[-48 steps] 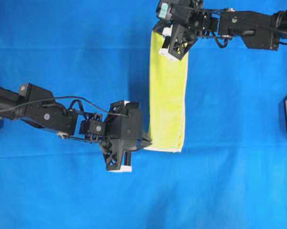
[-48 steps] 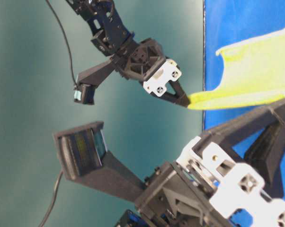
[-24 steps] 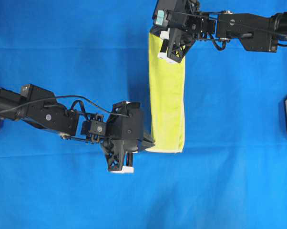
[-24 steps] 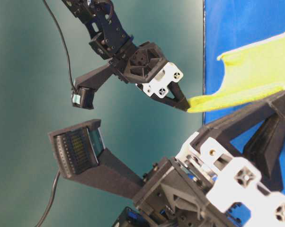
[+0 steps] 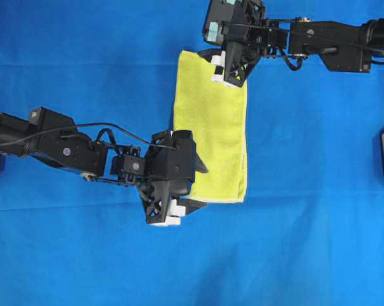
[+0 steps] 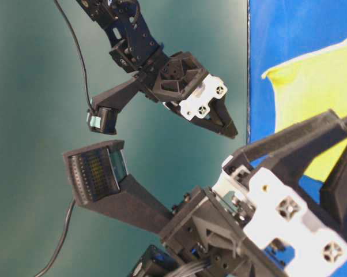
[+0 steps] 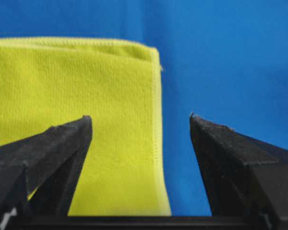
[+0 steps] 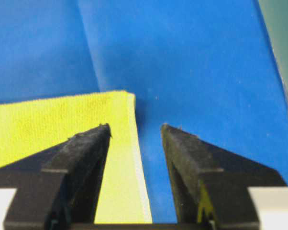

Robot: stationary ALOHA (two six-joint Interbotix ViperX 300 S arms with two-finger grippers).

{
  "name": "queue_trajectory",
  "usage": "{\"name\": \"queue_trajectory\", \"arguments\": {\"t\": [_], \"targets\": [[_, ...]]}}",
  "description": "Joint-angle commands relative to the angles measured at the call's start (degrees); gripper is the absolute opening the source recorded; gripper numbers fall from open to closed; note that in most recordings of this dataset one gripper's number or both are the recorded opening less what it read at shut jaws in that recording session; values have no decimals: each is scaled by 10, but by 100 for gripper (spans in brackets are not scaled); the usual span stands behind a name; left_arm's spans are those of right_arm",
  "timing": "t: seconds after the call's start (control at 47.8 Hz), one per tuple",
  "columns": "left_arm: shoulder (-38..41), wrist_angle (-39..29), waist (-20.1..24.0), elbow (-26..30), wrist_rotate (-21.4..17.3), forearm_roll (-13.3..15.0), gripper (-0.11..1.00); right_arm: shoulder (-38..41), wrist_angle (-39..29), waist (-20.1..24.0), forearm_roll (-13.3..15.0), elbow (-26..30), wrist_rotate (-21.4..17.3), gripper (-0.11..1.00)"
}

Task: Fold the yellow towel.
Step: 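Retract both grippers to the sides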

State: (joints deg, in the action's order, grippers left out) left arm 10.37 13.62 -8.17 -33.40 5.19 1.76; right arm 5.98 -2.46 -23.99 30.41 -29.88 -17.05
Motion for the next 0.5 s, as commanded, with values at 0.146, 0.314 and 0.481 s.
{"name": "queue_trajectory", "arguments": {"t": [0.146,0.314,0.481], "targets": [[-86,-79,-4,1,6,1,76,-70,-22,12,0,-29,-3,51],[-159,-107,2,-22,-6,-1,76,-156,-25,32,-4,-77,-12,51],[-223,-103,35,-62,-31,-1,76,-261,-14,35,-11,-131,-32,51]]}}
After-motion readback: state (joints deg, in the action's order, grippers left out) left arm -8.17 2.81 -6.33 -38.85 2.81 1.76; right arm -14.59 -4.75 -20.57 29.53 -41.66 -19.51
